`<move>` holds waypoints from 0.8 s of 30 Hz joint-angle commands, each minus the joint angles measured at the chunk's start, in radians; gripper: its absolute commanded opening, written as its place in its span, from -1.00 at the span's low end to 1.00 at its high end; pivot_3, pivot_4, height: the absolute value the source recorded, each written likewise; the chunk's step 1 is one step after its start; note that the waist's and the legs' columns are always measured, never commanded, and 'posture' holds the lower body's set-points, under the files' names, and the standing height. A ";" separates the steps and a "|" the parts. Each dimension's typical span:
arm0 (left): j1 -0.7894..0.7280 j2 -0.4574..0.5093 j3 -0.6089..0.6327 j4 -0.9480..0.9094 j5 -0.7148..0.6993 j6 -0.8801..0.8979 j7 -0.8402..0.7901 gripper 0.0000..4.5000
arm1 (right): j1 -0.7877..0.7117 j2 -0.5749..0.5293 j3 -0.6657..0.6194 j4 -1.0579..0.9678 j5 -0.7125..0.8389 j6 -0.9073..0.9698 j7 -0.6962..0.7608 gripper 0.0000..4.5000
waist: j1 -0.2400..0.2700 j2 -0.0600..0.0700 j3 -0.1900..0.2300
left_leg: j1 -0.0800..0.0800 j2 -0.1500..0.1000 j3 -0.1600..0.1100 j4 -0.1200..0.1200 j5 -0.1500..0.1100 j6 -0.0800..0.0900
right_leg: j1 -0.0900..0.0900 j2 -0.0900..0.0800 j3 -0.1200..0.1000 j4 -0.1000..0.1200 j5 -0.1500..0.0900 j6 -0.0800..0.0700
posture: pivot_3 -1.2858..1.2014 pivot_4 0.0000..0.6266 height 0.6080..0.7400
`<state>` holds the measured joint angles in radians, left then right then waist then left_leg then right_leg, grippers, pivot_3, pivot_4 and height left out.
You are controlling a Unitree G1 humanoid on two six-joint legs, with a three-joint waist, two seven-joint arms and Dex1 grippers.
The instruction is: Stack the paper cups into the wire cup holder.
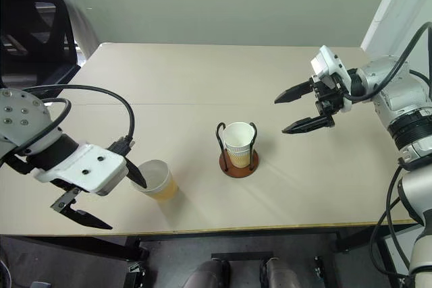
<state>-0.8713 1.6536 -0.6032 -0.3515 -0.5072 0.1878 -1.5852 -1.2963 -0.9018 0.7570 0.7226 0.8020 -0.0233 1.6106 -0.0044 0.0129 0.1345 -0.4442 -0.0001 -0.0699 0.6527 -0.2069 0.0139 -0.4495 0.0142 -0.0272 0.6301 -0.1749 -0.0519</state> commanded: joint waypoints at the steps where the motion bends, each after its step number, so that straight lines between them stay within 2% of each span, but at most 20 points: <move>1: 0.023 0.013 0.050 0.013 0.072 -0.054 -0.029 0.99 | -0.040 -0.003 -0.008 0.003 0.017 -0.013 0.004 0.80 | 0.000 0.000 0.000 | 0.000 0.000 0.000 0.000 0.000 0.000 | 0.000 0.000 0.000 0.000 0.000 0.000 | 0.03 -0.52 1.00; 10: 0.035 -0.078 0.055 0.116 0.268 -0.177 -0.029 0.99 | -0.043 0.010 -0.009 0.018 0.012 -0.023 0.004 0.80 | 0.000 0.000 0.000 | 0.000 0.000 0.000 0.000 -0.005 -0.008 | -0.001 0.000 0.000 0.002 -0.002 -0.003 | 0.03 -0.52 1.00; 18: 0.052 -0.162 0.041 0.147 0.340 -0.230 -0.029 0.99 | -0.043 0.014 -0.014 0.022 0.008 -0.027 0.004 0.80 | 0.000 0.000 0.000 | 0.000 0.000 0.000 -0.001 -0.005 -0.008 | -0.002 0.000 0.000 0.004 -0.002 -0.004 | 0.03 -0.52 1.00; 21: 0.058 -0.192 0.034 0.158 0.356 -0.234 -0.029 0.71 | -0.041 0.012 -0.014 0.020 0.008 -0.028 0.004 0.80 | 0.001 0.000 0.000 | 0.000 0.000 0.000 -0.001 -0.005 -0.008 | -0.002 0.000 0.000 0.004 -0.002 -0.004 | 0.03 -0.52 1.00; 24: 0.078 -0.191 0.020 0.157 0.351 -0.245 -0.029 0.24 | -0.037 0.018 -0.025 0.036 0.005 -0.038 0.004 0.80 | 0.000 0.000 0.000 | 0.001 0.000 0.000 -0.001 -0.005 -0.008 | -0.002 0.000 0.000 0.005 -0.002 -0.004 | 0.03 -0.52 1.00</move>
<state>-0.7951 1.4516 -0.5894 -0.1964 -0.1568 -0.0447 -1.5851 -1.3074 -0.8768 0.7603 0.7543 0.8005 -0.0415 1.6107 -0.0044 0.0128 0.1344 -0.4434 0.0002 -0.0702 0.6521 -0.2116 0.0059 -0.4518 0.0142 -0.0273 0.6355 -0.1773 -0.0558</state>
